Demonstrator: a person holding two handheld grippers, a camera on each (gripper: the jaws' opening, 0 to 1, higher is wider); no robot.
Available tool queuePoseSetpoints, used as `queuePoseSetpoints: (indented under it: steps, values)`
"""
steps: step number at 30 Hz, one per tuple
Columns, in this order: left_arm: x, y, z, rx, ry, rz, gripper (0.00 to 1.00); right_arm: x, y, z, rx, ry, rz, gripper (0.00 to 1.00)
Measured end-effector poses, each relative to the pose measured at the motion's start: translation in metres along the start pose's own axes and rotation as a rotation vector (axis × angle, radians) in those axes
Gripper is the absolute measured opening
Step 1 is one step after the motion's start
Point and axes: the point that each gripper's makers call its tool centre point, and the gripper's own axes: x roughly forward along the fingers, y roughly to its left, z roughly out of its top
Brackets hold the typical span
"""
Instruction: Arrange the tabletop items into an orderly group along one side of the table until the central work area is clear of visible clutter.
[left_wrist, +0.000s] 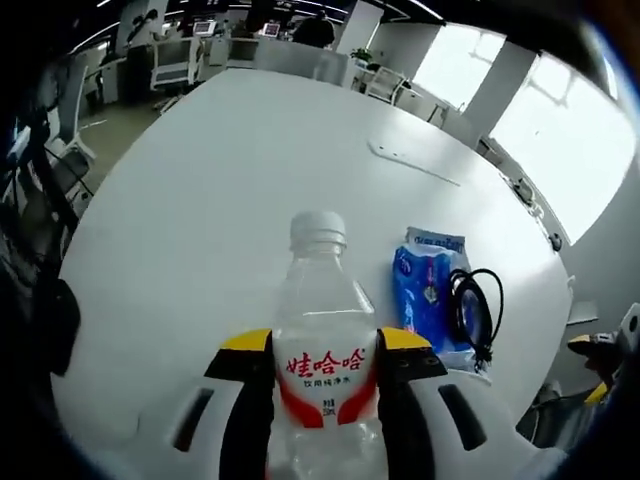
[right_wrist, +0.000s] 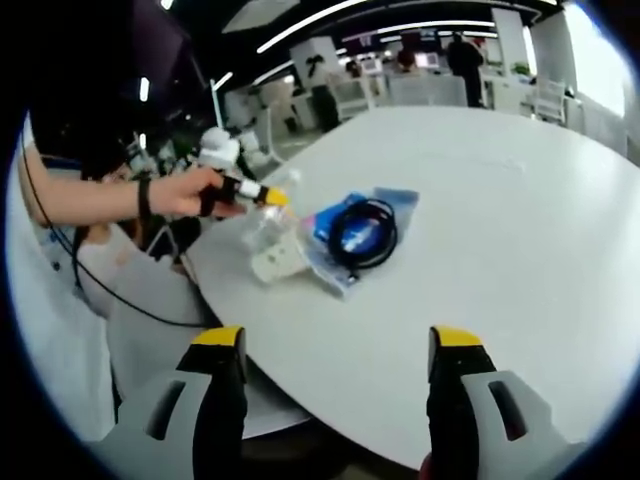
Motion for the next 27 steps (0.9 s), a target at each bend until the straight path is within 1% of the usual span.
queuePoseSetpoints:
  steps: [4, 6, 14, 21, 27]
  values:
    - [-0.008, 0.002, 0.003, 0.007, -0.033, 0.010, 0.38, 0.002, 0.002, 0.001, -0.004, -0.001, 0.004, 0.72]
    - [-0.014, 0.000, 0.005, 0.025, -0.057, -0.002, 0.38, 0.003, 0.003, 0.002, -0.012, 0.001, 0.007, 0.72]
    - [-0.030, -0.002, 0.001, 0.050, -0.107, -0.005, 0.38, 0.009, 0.010, 0.008, -0.031, -0.010, 0.028, 0.72]
    - [-0.041, -0.009, -0.003, 0.119, -0.125, -0.005, 0.38, 0.013, 0.014, 0.012, -0.045, -0.013, 0.041, 0.72]
    - [-0.049, -0.009, -0.007, 0.133, -0.137, 0.000, 0.38, 0.013, 0.016, 0.013, -0.055, -0.013, 0.047, 0.72]
